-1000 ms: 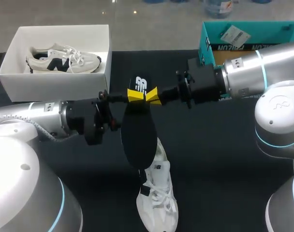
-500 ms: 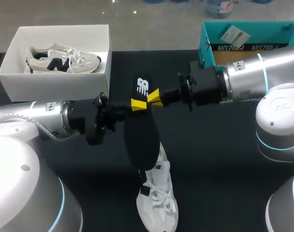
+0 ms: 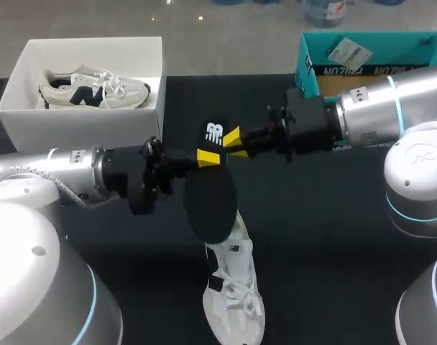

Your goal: Take the shoe out of the shoebox, open the shoe tongue, remove and reinsert the insole, then place the shoe into the shoebox

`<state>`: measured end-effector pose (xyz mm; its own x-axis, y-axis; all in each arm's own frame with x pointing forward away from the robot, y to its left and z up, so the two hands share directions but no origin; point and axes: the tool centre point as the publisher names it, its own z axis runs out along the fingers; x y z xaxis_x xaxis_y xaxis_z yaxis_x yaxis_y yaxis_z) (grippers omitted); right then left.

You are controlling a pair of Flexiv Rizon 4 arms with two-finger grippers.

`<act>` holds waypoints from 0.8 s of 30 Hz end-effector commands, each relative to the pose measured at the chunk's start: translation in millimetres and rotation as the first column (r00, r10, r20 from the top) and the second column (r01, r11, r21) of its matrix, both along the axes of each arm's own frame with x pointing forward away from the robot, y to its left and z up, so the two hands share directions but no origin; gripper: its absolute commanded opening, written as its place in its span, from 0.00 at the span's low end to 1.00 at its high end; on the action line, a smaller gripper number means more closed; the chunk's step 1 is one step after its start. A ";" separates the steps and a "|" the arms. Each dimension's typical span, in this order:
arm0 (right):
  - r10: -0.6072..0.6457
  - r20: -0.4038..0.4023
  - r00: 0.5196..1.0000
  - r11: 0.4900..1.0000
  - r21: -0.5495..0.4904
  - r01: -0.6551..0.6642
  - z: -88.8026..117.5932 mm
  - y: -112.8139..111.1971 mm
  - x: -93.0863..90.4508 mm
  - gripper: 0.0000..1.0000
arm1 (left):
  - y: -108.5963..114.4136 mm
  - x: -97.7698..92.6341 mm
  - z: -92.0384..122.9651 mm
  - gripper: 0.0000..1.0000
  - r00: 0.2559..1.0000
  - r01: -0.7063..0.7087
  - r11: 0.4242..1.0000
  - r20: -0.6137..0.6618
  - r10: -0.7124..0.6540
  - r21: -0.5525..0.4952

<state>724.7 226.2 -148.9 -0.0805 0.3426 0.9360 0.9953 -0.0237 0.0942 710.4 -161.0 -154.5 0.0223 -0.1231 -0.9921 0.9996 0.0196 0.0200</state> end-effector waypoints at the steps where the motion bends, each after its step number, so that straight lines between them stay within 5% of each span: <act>1: -0.034 0.027 0.999 0.997 -0.063 0.035 14.4 -23.3 -12.3 1.00 | 0.4 3.1 -1.2 0.00 1.000 0.015 1.000 -0.019 -0.015 -0.006; 10: -0.043 0.099 0.994 0.963 -0.260 0.068 41.6 -59.5 -20.5 1.00 | -4.9 7.5 -3.1 0.00 0.998 0.033 0.999 -0.050 -0.032 0.012; 24: -0.010 0.039 0.999 0.853 -0.521 0.029 67.3 -94.5 -34.9 1.00 | -17.2 1.2 -2.2 0.00 0.998 0.057 0.997 -0.040 -0.055 0.044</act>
<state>697.4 152.4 -102.4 -0.1150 0.6595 0.7429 0.9908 0.0230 0.1330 711.6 -174.5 -157.8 -0.0233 -0.0823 -0.9963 0.9990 -0.0404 -0.0200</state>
